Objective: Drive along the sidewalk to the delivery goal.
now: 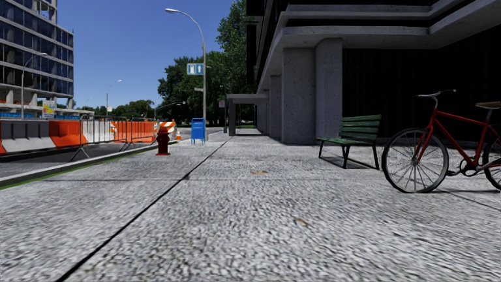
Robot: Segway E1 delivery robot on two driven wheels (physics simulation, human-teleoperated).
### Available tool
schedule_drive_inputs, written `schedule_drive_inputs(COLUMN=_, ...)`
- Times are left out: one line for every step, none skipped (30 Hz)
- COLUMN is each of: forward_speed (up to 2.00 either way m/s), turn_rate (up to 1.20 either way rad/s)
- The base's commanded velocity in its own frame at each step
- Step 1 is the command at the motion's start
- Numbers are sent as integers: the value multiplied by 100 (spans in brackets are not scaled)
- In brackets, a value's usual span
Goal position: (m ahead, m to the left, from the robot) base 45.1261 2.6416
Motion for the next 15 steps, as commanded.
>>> schedule_drive_inputs(forward_speed=200, turn_rate=0)
schedule_drive_inputs(forward_speed=200, turn_rate=0)
schedule_drive_inputs(forward_speed=200, turn_rate=0)
schedule_drive_inputs(forward_speed=200, turn_rate=0)
schedule_drive_inputs(forward_speed=200, turn_rate=0)
schedule_drive_inputs(forward_speed=200, turn_rate=0)
schedule_drive_inputs(forward_speed=200, turn_rate=0)
schedule_drive_inputs(forward_speed=200, turn_rate=0)
schedule_drive_inputs(forward_speed=200, turn_rate=0)
schedule_drive_inputs(forward_speed=200, turn_rate=0)
schedule_drive_inputs(forward_speed=200, turn_rate=0)
schedule_drive_inputs(forward_speed=200, turn_rate=0)
schedule_drive_inputs(forward_speed=200, turn_rate=0)
schedule_drive_inputs(forward_speed=200, turn_rate=0)
schedule_drive_inputs(forward_speed=200, turn_rate=0)
